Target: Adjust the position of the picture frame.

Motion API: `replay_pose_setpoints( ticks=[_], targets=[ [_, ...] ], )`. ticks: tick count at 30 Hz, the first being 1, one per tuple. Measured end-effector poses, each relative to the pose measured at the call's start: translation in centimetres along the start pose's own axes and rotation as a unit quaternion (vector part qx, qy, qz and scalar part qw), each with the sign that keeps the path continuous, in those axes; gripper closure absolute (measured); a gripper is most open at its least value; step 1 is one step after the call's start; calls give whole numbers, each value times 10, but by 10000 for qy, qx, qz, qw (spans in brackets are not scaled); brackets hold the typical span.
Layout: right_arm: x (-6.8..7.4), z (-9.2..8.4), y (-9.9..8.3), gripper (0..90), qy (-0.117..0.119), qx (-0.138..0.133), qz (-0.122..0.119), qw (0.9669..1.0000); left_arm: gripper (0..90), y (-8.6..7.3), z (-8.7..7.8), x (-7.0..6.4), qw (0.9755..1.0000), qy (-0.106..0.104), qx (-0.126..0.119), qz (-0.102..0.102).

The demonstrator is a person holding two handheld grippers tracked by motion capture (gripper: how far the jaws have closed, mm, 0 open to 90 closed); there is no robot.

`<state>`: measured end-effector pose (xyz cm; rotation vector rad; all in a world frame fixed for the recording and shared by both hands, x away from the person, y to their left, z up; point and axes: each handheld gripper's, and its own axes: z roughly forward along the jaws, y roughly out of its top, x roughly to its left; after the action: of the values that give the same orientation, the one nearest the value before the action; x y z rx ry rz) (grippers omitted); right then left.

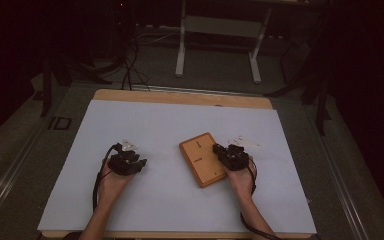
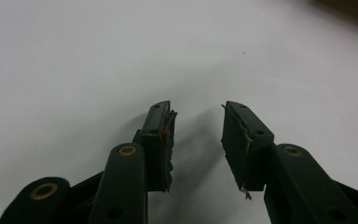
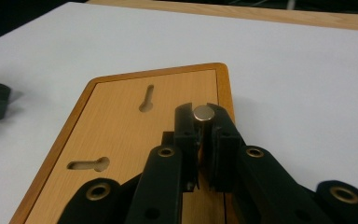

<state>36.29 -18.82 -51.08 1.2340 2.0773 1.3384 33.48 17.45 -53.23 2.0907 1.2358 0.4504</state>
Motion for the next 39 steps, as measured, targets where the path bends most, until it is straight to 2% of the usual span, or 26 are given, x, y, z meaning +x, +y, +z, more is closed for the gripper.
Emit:
replay_pose_setpoints(
  ticks=[5, 9, 14, 18, 21, 24, 26, 29, 34, 35, 37, 39],
  targets=[
    [10, 4, 2, 844, 295, 4, -182, 9994, 623, 0, 0, -1, 10000, -33, -52, -18],
    [19, 5, 5, 844, 535, 13, -384, 9978, 630, 1, 0, -3, 9998, -188, -109, 48],
    [29, 2, 8, 844, 864, -61, -589, 9945, 737, 1, 0, -5, 9990, -420, -148, 87],
    [35, 2, 10, 844, 1035, -54, -717, 9920, 875, 2, -3, -5, 9972, -653, -365, 71],
    [37, 4, 10, 844, 1182, -6, -818, 9896, 895, 3, -6, -7, 9947, -848, -578, 37],
    [40, 6, 8, 844, 1318, 50, -867, 9875, 895, 6, -7, -10, 9924, -1021, -684, 4],
    [41, 9, 7, 843, 1403, 83, -855, 9864, 895, 7, -5, -12, 9926, -1023, -645, 60],
    [44, 13, 6, 843, 1437, 151, -892, 9855, 895, 7, -2, -14, 9924, -1084, -576, 34],
    [44, 18, 7, 843, 1430, 215, -875, 9856, 894, 8, -2, -16, 9926, -1058, -599, 23],
    [46, 23, 7, 843, 1493, 262, -898, 9844, 893, 8, -1, -16, 9928, -1052, -567, 21],
    [48, 25, 7, 843, 1536, 287, -902, 9836, 893, 8, 0, -16, 9935, -1010, -523, 29],
    [50, 26, 7, 842, 1535, 292, -901, 9836, 893, 8, 0, -16, 9932, -1041, -527, 16]
  ],
)
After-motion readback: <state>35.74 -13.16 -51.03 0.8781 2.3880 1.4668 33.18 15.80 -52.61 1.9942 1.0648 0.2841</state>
